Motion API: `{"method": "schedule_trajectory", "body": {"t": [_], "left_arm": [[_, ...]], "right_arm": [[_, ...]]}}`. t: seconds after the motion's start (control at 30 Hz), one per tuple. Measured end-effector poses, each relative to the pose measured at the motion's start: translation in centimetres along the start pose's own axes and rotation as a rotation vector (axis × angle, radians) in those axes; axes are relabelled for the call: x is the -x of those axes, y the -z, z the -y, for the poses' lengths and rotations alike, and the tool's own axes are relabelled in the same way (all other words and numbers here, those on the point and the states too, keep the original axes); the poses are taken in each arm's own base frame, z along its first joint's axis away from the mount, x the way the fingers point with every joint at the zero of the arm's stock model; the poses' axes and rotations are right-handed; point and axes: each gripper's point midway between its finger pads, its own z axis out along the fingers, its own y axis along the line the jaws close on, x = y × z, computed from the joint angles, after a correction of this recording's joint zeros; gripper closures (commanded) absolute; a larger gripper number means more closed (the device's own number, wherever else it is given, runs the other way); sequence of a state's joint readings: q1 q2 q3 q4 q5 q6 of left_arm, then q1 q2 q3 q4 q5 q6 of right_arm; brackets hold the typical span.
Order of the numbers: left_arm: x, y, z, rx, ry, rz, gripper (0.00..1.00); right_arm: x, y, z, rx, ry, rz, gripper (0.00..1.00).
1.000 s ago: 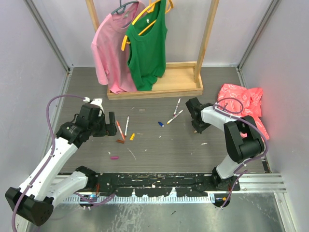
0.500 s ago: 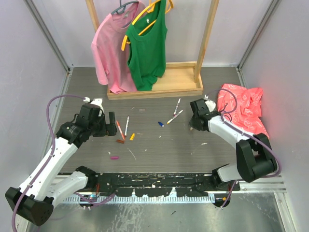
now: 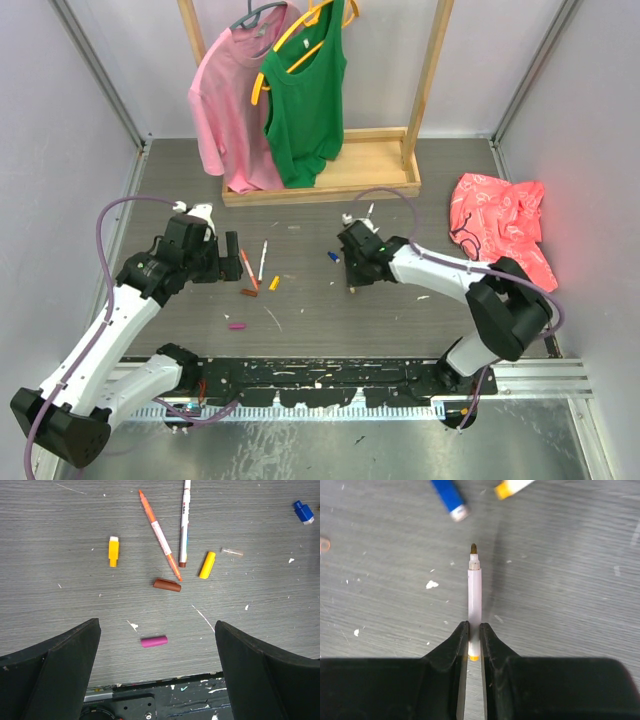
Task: Insert the pens into the pen caps
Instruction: Place the pen at the center of the board.
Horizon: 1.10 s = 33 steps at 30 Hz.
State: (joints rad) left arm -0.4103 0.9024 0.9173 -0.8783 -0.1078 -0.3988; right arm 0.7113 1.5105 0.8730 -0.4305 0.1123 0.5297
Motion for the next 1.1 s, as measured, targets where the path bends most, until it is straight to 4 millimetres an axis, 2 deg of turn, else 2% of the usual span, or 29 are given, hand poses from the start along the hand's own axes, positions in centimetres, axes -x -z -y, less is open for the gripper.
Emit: {"method": "schedule_trajectory", "body": {"t": [0.2, 0.37, 0.5, 0.77, 1.1], "left_arm": [[0.0, 0.1, 0.0, -0.001, 0.0, 0.003, 0.02], [0.0, 0.1, 0.0, -0.001, 0.001, 0.003, 0.02], [0.0, 0.1, 0.0, 0.0, 0.001, 0.004, 0.02], [0.1, 0.1, -0.1, 0.005, 0.001, 0.008, 0.02], [0.2, 0.1, -0.2, 0.012, 0.001, 0.011, 0.02]], "right_arm": [[-2.5, -0.8, -2.8, 0.003, 0.136, -0.078, 0.81], [-4.5, -1.3, -3.3, -0.016, 0.198, -0.141, 0.76], [-4.9, -1.2, -3.5, -0.019, 0.212, -0.149, 0.68], [-4.8, -1.2, -3.5, -0.032, 0.219, -0.146, 0.64], [-2.8, -2.5, -4.3, -0.073, 0.223, -0.109, 0.64]]}}
